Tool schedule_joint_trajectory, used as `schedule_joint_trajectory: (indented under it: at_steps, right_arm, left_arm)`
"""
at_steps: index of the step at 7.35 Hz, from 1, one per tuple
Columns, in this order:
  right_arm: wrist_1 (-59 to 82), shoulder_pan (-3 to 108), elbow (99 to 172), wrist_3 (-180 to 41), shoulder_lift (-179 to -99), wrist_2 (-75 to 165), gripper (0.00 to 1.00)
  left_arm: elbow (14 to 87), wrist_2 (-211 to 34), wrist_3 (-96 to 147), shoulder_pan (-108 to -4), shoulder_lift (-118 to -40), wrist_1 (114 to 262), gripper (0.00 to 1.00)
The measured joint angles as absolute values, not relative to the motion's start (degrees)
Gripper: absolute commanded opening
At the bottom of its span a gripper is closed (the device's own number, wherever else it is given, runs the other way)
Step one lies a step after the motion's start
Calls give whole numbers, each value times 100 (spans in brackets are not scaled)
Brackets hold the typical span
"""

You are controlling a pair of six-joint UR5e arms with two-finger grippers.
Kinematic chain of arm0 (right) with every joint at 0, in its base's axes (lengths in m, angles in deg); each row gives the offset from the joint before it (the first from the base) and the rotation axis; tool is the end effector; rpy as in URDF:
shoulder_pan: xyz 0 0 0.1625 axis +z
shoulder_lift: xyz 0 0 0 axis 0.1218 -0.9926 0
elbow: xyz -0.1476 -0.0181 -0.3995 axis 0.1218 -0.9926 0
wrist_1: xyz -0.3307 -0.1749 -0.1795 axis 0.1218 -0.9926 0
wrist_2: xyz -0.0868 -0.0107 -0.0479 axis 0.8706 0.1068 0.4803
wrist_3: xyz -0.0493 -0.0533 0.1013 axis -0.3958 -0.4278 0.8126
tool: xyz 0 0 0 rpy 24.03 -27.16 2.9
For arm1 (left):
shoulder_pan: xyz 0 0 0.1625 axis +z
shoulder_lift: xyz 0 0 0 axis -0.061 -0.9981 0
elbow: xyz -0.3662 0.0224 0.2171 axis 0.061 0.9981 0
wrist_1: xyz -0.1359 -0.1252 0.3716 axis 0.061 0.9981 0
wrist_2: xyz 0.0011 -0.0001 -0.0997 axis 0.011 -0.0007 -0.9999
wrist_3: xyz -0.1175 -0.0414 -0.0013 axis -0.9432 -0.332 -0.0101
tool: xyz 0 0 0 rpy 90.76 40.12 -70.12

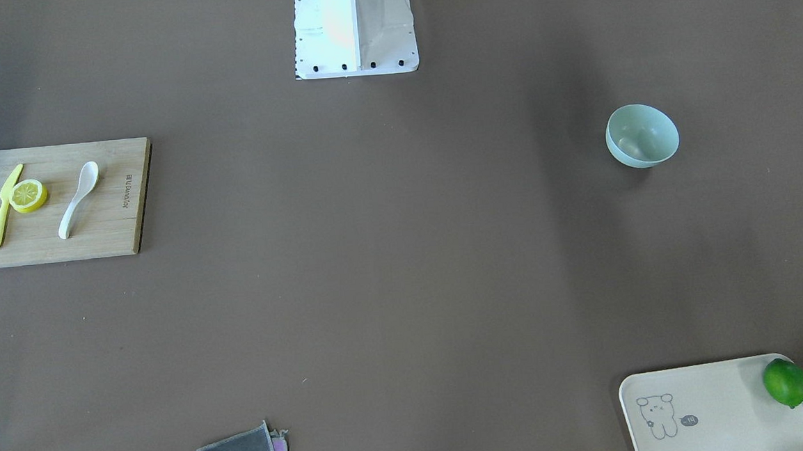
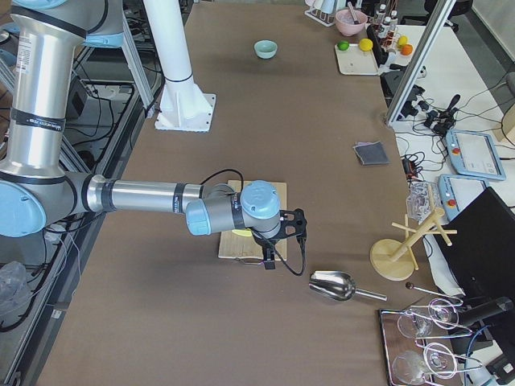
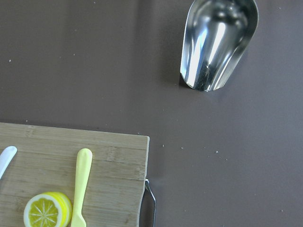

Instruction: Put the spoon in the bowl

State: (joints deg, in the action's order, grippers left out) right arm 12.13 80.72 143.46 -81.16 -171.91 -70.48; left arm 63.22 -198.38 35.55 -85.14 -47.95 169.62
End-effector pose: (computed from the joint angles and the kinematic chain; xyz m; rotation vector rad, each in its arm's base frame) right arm 0.0235 -0.4182 0.6471 0.1499 -0.8516 -0.0484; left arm -0.0410 -0.4240 0.6401 0.1306 0.7263 0.0062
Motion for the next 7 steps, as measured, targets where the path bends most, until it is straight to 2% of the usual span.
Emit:
schedule_joint_trajectory:
  at_steps: [4, 7]
  right_arm:
    - [1227, 8074, 14452, -8126, -17177, -7022, 100]
    - [1222, 8066, 14580, -8131, -17171, -7038, 100]
  left_arm:
    - [6410, -19907, 3256, -8512, -4899, 17148, 98]
    - [6555, -20234, 2312, -8266, -4887, 17888, 98]
